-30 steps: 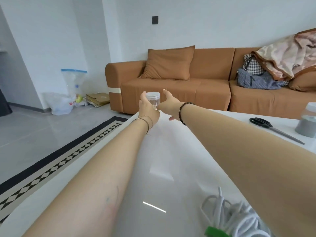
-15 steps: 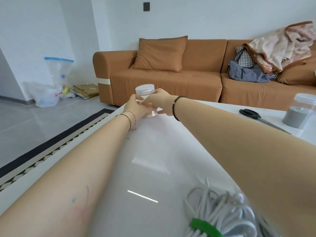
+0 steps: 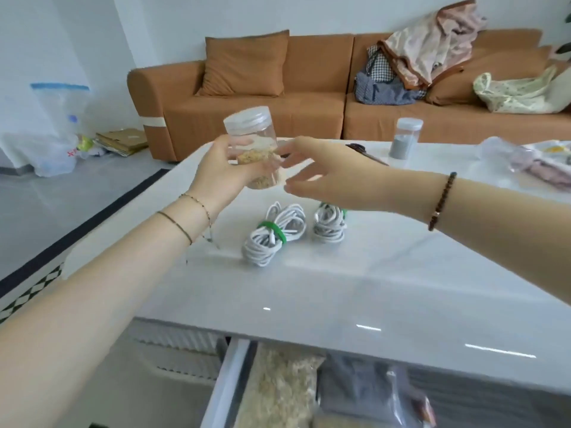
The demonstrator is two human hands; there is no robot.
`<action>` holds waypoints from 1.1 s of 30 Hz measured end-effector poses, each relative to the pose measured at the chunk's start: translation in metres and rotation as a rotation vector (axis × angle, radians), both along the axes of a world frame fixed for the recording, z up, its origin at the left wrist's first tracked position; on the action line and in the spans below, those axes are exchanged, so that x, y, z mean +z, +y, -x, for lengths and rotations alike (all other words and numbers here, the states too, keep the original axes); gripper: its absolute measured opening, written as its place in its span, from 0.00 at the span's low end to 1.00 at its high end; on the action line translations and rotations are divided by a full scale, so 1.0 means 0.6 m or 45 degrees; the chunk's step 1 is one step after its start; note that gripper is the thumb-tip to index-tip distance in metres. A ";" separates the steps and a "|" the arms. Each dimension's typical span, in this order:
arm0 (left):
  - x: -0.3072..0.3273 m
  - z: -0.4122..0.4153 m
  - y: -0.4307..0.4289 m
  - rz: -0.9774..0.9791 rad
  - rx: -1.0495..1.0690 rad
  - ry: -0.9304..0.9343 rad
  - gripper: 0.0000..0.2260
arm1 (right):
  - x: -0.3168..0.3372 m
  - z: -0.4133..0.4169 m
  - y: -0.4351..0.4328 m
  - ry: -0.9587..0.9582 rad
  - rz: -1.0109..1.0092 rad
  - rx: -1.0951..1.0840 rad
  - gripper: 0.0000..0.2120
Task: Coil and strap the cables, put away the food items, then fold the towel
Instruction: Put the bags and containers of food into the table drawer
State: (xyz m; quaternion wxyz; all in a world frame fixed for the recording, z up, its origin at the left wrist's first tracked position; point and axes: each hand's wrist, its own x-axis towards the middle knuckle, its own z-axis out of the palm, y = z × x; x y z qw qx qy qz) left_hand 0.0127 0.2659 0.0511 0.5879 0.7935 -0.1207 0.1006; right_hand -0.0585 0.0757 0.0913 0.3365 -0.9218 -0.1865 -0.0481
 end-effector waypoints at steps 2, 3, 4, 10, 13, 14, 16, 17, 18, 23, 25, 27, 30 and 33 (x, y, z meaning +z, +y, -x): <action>0.001 0.085 -0.023 -0.162 -0.069 -0.024 0.33 | -0.032 0.100 -0.046 0.047 0.000 0.053 0.24; -0.001 0.128 -0.035 -0.217 -0.087 -0.054 0.33 | -0.049 0.147 -0.065 0.058 -0.030 0.070 0.25; -0.006 0.171 -0.049 -0.232 -0.115 -0.081 0.32 | -0.065 0.194 -0.085 0.045 -0.067 0.070 0.26; -0.035 0.365 -0.137 -0.211 -0.302 -0.102 0.30 | -0.160 0.394 -0.177 -0.056 -0.261 -0.113 0.18; -0.069 0.432 -0.176 -0.275 -0.372 -0.058 0.28 | -0.194 0.448 -0.210 0.074 -0.280 -0.260 0.11; -0.084 0.446 -0.185 -0.294 -0.374 -0.046 0.27 | -0.204 0.462 -0.219 0.149 -0.265 -0.294 0.09; -0.117 0.471 -0.198 -0.331 -0.379 -0.030 0.26 | -0.226 0.488 -0.234 0.263 -0.160 -0.323 0.08; -0.131 0.483 -0.203 -0.346 -0.385 -0.022 0.26 | -0.235 0.503 -0.241 0.297 -0.106 -0.339 0.08; -0.144 0.490 -0.207 -0.356 -0.384 -0.013 0.26 | -0.245 0.515 -0.247 0.322 -0.075 -0.368 0.08; -0.164 0.510 -0.218 -0.304 -0.277 -0.042 0.28 | -0.262 0.539 -0.253 0.395 -0.082 -0.504 0.07; -0.160 0.517 -0.216 -0.307 -0.288 -0.060 0.32 | -0.263 0.547 -0.244 0.422 -0.091 -0.503 0.07; -0.154 0.518 -0.209 -0.358 -0.325 -0.064 0.36 | -0.266 0.559 -0.239 0.411 -0.113 -0.513 0.08; -0.149 0.514 -0.194 -0.512 -0.386 -0.087 0.38 | -0.265 0.586 -0.234 0.380 -0.131 -0.526 0.10; -0.153 0.506 -0.191 -0.691 -0.483 -0.098 0.38 | -0.264 0.608 -0.228 0.399 -0.165 -0.473 0.11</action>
